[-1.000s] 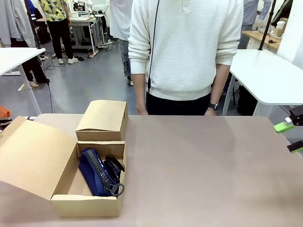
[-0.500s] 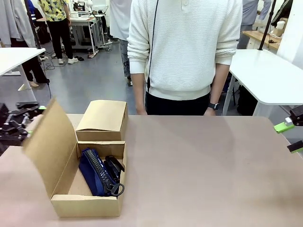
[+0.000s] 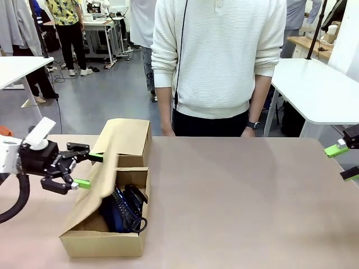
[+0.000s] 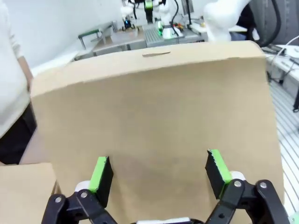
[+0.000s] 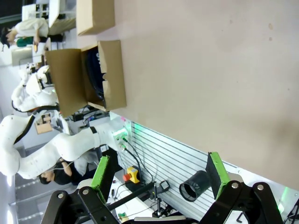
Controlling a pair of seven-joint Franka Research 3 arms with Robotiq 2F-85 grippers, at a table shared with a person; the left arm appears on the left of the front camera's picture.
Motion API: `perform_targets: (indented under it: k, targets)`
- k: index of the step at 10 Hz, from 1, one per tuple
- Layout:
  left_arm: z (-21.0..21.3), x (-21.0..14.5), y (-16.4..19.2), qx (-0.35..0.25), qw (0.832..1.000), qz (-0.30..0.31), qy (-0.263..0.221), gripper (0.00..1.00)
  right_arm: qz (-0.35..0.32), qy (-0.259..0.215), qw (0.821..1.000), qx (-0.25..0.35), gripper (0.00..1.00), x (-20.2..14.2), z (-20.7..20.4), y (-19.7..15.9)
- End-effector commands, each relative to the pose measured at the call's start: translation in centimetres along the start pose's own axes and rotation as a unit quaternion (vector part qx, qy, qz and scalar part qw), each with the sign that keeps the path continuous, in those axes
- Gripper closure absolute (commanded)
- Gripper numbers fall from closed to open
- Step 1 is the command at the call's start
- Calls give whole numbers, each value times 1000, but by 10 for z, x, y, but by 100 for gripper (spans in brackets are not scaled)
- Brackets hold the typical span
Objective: Place items inside the box.
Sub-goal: Close the lid of the Mailer Box closest to the robot.
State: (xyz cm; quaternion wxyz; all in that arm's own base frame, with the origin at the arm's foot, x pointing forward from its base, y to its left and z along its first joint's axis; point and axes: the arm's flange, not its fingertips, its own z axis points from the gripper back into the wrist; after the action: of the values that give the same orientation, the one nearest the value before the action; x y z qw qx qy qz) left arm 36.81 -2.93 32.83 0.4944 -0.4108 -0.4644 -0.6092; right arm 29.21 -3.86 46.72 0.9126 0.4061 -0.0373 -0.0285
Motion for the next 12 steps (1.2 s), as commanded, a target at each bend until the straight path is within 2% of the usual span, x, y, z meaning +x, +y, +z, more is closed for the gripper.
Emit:
perform_targets:
  k: [1, 3, 4, 6, 8, 10, 11, 12]
  targets:
    - [-35, -33, -90, -8, 999, -19, 26, 0, 12, -2, 1000, 11, 0, 1, 0, -1]
    - [-36, -49, -95, -15, 998, -3, 55, 0, 12, -2, 1000, 11, 0, 1, 0, -1]
    - [-31, -49, -93, -6, 999, -5, 53, 0, 12, -2, 1000, 11, 0, 1, 0, -1]
    - [-8, -44, -85, 19, 999, -5, 44, 0, 12, -2, 1000, 11, 0, 1, 0, -1]
    - [34, -22, -73, 76, 997, -3, 4, 0, 12, -2, 1000, 11, 0, 1, 0, -1]
    - [100, 16, -68, 134, 987, 58, -69, 0, 12, -2, 1000, 11, 0, 1, 0, -1]
    - [131, 28, -69, 166, 974, 133, -72, 0, 12, -2, 1000, 11, 0, 1, 0, -1]
    - [149, 36, -70, 214, 943, 246, -63, 0, 12, -2, 1000, 11, 0, 1, 0, -1]
